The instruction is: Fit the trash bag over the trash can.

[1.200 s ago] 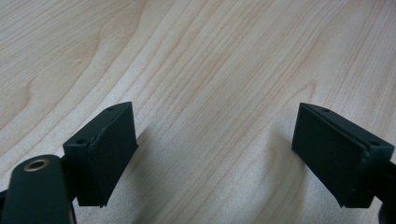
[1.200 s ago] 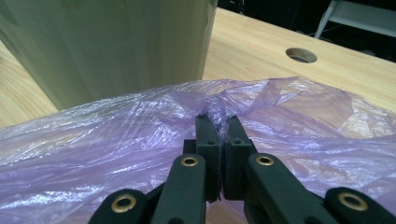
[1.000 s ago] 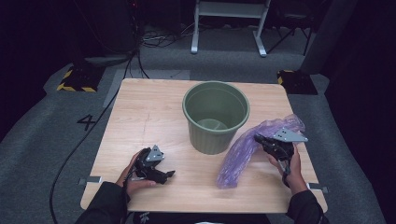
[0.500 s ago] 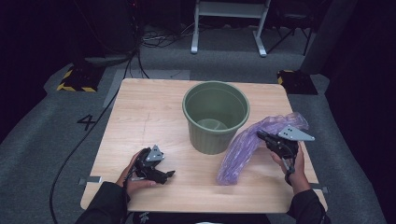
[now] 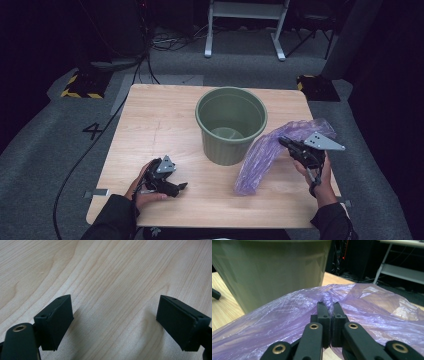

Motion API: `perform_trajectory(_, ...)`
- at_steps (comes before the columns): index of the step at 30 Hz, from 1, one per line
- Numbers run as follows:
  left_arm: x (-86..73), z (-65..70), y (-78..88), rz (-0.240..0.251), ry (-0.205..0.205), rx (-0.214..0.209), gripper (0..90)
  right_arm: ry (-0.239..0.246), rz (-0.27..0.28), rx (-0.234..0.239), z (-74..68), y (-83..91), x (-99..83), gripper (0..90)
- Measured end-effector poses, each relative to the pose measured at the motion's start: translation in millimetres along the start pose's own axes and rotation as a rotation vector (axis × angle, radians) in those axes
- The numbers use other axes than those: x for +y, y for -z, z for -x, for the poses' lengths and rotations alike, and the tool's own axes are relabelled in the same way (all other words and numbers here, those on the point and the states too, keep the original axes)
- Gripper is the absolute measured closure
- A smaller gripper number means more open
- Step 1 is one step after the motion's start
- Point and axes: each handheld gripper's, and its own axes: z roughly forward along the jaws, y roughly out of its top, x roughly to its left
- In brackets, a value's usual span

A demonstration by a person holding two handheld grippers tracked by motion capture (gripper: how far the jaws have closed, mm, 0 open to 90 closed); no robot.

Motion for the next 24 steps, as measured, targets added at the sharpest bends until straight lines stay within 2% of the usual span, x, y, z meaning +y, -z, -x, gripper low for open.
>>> perform_trajectory(14, 0.1, -0.1, -0.1, 0.001, 0.0, 0.0, 13.3, 0.029, 0.067, 0.004, -2.2, 8.7, 27.8, 89.0)
perform_trajectory(24, 0.4, -0.2, -0.4, 0.001, 0.001, 0.002, 13.3, 0.027, 0.12, 0.003, -0.4, 14.3, 45.4, 89.0)
